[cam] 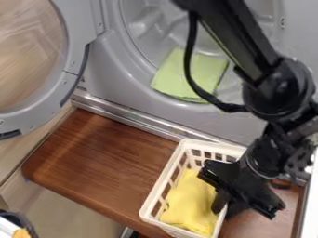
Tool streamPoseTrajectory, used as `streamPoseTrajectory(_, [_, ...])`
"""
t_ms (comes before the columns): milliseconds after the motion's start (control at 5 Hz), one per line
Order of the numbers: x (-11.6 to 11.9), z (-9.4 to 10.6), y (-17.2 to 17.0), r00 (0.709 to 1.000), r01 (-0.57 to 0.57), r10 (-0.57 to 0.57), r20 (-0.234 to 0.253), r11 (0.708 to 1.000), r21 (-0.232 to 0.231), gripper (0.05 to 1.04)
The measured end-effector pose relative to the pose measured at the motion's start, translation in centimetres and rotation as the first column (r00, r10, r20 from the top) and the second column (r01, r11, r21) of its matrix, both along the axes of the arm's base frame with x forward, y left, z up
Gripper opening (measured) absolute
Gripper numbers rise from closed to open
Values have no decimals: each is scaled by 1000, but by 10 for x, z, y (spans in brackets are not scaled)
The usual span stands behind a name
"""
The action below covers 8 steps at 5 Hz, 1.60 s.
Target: Move the white basket to the bottom right side of the table
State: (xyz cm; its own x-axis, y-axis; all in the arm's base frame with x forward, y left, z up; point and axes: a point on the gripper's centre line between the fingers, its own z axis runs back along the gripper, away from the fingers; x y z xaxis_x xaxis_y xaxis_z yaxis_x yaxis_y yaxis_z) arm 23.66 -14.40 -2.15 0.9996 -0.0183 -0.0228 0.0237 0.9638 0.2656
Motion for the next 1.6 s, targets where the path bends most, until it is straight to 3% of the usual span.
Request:
streamPoseTrajectory(200, [1,-11,-8,1000,24,-24,-15,1000,2,124])
streamPoseTrajectory(400, [5,-18,-7,999,25,-25,-22,1000,-18,318])
streamPoseTrajectory(600, [-1,-24,-1,1000,-5,4,-27,999,-35,620])
streamPoseTrajectory(800, [-6,0,6,1000,-23,24,8,995,-97,917])
streamPoseTrajectory(1000, [-3,34,14,998,-29,33,55,997,-67,1008])
streamPoseTrajectory(1200, [2,73,19,989,-34,46,140,996,-86,1003])
streamPoseTrajectory(1600, [16,90,66,983,-173,174,60,985,-27,1000])
